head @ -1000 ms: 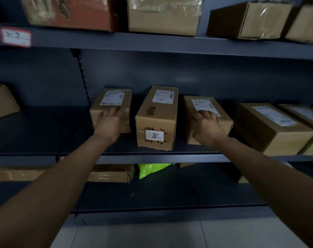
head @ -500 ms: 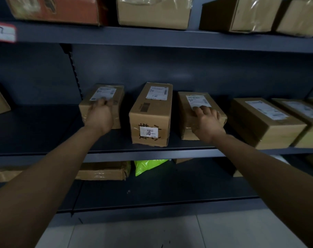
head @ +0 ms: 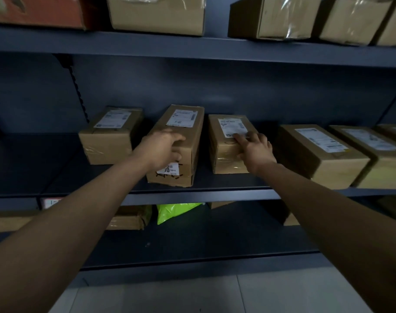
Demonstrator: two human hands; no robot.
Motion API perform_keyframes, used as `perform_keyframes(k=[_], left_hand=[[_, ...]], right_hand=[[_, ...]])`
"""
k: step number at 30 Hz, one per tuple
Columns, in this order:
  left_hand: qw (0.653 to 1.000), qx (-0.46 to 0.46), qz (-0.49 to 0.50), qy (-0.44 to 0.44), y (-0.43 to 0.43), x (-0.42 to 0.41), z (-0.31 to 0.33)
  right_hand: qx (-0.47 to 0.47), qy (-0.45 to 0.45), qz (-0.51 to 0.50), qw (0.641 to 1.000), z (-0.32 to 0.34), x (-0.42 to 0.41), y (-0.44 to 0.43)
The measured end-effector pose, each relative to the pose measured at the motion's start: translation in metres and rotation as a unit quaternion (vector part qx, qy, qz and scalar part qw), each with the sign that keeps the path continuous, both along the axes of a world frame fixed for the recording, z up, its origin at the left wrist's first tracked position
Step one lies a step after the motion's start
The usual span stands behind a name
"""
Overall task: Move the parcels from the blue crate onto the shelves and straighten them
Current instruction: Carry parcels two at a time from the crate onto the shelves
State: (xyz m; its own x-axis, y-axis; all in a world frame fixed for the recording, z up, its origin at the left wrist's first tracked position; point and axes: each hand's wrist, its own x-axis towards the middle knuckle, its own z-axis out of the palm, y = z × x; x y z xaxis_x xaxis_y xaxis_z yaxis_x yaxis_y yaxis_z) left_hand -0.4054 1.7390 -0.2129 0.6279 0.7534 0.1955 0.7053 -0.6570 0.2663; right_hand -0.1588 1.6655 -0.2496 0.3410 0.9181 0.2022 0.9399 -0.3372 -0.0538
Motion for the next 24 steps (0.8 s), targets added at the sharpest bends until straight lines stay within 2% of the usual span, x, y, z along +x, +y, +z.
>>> perform_keyframes(k=[11, 14, 16, 18, 20, 24], left_hand=[[0.995, 0.085, 0.03, 0.032, -0.009, 0.013, -0.007], [0.994, 0.095, 0.034, 0.046, -0.013, 0.015, -0.006], [0.993, 0.098, 0.035, 0.051, -0.015, 0.015, -0.006], [0.992, 0.106, 0.036, 0.057, -0.018, 0.015, -0.005], [0.991, 0.11, 0.038, 0.062, -0.02, 0.016, -0.004], [0.992, 0.109, 0.026, 0.061, -0.02, 0.01, -0.004]], right_hand=[[-0.005, -0.018, -0.031, 0.999, 0.0, 0.003, 0.032], [0.049, -0.087, -0.024, 0.995, -0.002, -0.01, 0.032], [0.122, -0.11, 0.038, 0.986, 0.0, -0.025, 0.035], [0.144, -0.052, 0.106, 0.982, 0.004, -0.042, 0.041], [0.113, 0.015, 0.147, 0.982, 0.008, -0.055, 0.049], [0.073, 0.089, 0.159, 0.981, 0.008, -0.063, 0.058]])
